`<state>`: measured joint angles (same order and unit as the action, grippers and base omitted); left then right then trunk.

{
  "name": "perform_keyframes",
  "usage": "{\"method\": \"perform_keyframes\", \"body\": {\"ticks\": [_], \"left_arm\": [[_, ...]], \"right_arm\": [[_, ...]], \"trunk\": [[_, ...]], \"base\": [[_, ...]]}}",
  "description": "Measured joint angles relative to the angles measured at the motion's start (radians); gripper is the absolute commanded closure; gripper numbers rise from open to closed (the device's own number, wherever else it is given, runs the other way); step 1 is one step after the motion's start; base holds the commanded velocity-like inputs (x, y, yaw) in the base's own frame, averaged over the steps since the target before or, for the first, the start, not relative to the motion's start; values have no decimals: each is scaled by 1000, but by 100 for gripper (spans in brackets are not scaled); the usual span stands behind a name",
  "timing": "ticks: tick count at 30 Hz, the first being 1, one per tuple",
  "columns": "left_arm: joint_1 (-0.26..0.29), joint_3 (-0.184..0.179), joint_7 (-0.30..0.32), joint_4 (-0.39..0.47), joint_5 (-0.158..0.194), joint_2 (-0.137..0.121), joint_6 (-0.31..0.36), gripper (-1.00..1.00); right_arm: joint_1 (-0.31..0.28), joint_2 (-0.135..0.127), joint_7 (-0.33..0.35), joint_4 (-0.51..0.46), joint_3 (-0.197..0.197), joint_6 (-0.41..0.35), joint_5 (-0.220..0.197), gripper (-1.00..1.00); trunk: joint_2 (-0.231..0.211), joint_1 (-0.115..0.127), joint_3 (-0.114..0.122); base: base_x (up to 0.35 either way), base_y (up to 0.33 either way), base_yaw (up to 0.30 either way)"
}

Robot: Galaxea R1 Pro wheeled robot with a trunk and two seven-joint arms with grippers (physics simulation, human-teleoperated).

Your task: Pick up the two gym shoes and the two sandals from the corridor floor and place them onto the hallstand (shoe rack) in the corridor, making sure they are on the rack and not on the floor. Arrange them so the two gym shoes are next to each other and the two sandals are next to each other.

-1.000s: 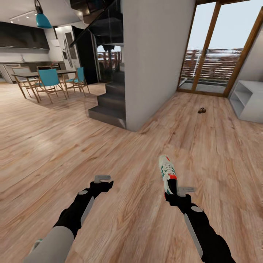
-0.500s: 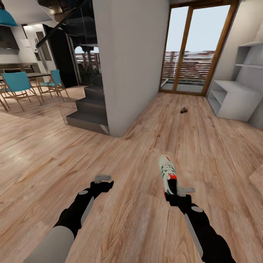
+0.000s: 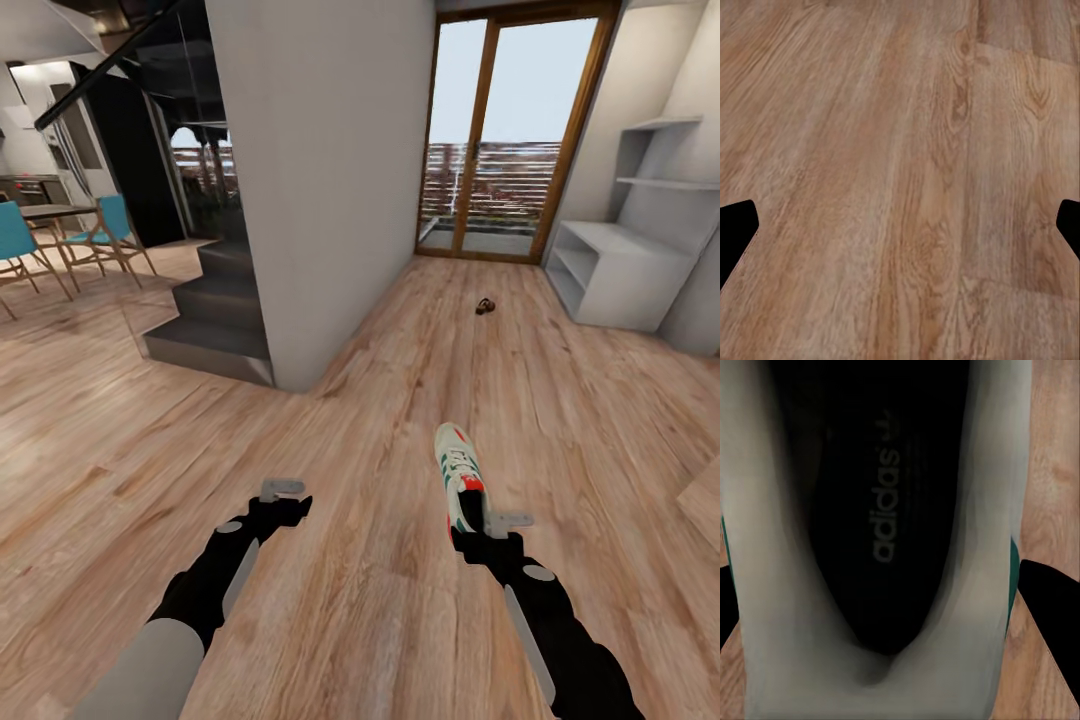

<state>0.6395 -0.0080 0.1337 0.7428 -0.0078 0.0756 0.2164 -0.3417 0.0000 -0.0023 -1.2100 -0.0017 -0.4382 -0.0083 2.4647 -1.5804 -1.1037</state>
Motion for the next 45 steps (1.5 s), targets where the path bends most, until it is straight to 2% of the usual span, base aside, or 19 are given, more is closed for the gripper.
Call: {"method": "perform_keyframes", "body": {"ticks": [17, 35, 37, 40, 45], "left_arm": [[0, 2, 0, 6, -2, -2, 0, -100], [2, 1, 1, 62, 1, 1, 2, -100], [2, 0, 1, 68, 1, 1, 22, -100], [2, 0, 1, 72, 1, 1, 88, -100], [2, 0, 1, 82, 1, 1, 109, -100]], "right_arm": [[0, 0, -3, -6, 0, -1, 1, 100], [0, 0, -2, -4, 4, -1, 4, 100], [0, 0, -2, -5, 4, -1, 4, 100], [0, 0, -2, -5, 4, -1, 4, 100], [0, 0, -2, -5, 3, -1, 4, 100]], "trunk": [[0, 0, 0], [0, 0, 0], [0, 0, 0], [0, 0, 0], [0, 0, 0]], "base": [[349, -67, -12], [349, -111, -239], [349, -98, -253], [349, -96, -253], [349, -96, -253]]}}
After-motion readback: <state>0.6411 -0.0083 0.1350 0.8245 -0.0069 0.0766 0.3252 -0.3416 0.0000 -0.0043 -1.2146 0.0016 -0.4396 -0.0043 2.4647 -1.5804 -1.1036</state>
